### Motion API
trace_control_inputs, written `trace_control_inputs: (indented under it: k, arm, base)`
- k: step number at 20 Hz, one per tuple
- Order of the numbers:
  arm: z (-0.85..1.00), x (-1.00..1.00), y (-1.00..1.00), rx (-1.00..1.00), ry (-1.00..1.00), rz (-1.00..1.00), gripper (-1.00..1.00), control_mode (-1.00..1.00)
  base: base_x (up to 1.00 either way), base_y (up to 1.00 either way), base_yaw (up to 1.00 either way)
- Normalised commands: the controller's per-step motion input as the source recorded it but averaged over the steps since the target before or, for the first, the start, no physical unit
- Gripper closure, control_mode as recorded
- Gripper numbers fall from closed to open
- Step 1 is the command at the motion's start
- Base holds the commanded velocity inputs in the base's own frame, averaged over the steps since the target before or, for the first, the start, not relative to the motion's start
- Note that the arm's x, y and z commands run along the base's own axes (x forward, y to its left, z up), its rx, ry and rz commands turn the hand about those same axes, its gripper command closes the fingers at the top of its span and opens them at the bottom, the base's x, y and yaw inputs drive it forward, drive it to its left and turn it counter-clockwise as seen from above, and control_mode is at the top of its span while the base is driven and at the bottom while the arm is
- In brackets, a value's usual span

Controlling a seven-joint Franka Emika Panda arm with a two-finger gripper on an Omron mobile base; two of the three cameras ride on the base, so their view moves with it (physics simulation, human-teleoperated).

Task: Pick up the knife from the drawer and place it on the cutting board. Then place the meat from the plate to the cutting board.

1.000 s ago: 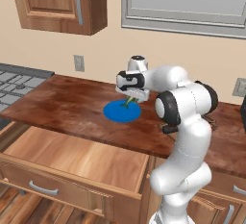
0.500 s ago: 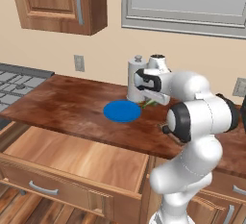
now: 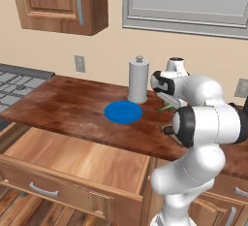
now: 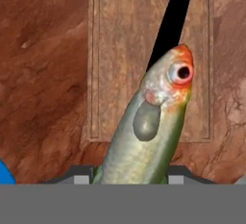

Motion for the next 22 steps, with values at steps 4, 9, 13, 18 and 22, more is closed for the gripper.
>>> trace_control_inputs:
  k: [4, 9, 13, 18, 22]
  arm:
    - [0.0, 0.0, -0.47, 0.0, 0.0, -0.03, 1.0, -1.0]
    - [-0.01, 0.0, -0.56, 0.0, 0.03, 0.07, 1.0, -1.0]
    - [-0.04, 0.0, -0.6, 0.0, 0.08, 0.09, 1.0, -1.0]
    - [-0.02, -0.13, -0.54, 0.0, 0.04, 0.13, 1.0, -1.0]
    - [-0.09, -0.11, -0.31, 0.0, 0.02, 0.07, 1.0, -1.0]
  base:
    - [0.0, 0.0, 0.0]
    - [0.0, 0.0, 0.0]
    - [0.0, 0.0, 0.0]
    - [0.0, 0.0, 0.0]
    - [0.0, 0.0, 0.0]
